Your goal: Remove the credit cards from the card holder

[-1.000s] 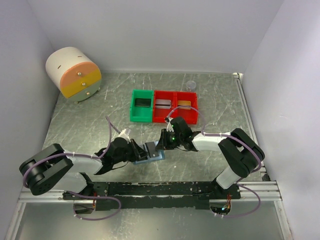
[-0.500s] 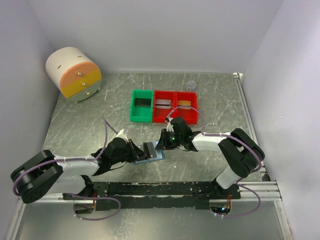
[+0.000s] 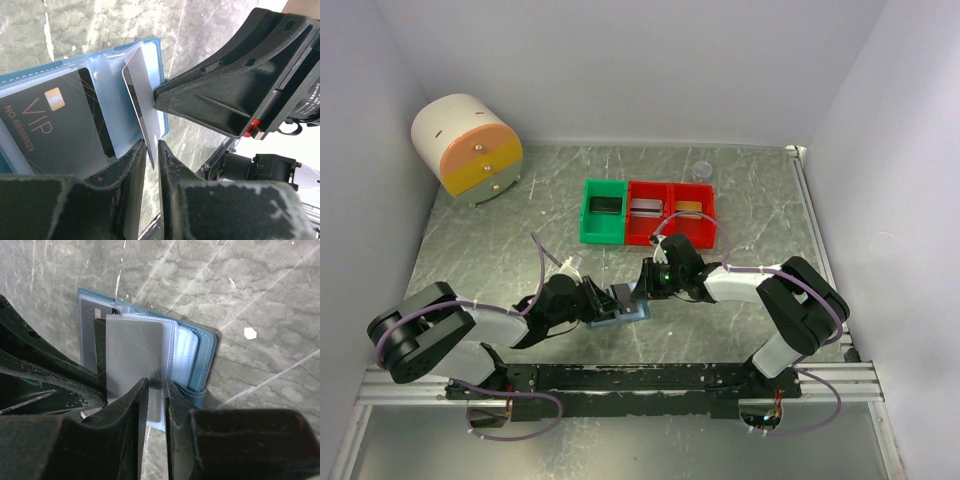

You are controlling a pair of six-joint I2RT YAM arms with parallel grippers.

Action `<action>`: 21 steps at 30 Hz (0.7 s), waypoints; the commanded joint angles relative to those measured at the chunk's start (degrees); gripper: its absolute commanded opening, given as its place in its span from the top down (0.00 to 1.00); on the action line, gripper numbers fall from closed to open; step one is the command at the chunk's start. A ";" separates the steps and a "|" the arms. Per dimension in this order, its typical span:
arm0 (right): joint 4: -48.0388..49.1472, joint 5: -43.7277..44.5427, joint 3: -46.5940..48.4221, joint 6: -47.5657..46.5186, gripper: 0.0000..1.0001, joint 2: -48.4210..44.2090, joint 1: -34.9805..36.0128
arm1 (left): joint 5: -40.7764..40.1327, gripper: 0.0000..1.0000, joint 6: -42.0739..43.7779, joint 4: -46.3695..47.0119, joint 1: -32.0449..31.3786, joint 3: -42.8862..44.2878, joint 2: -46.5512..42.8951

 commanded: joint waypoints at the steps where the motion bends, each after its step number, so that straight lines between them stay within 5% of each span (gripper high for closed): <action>1: -4.18 3.41 -1.67 -1.32 0.80 0.93 -0.18 | 0.44 0.74 -2.53 8.74 -0.09 -1.48 1.06; 14: -4.40 3.99 -1.61 -1.33 0.79 0.96 -0.18 | -2.22 0.93 -1.47 -2.95 -0.17 -2.68 -7.24; 21: -4.19 3.47 -1.52 -1.17 0.79 0.84 -0.20 | -3.93 0.89 0.76 -13.68 -0.11 -1.01 -13.27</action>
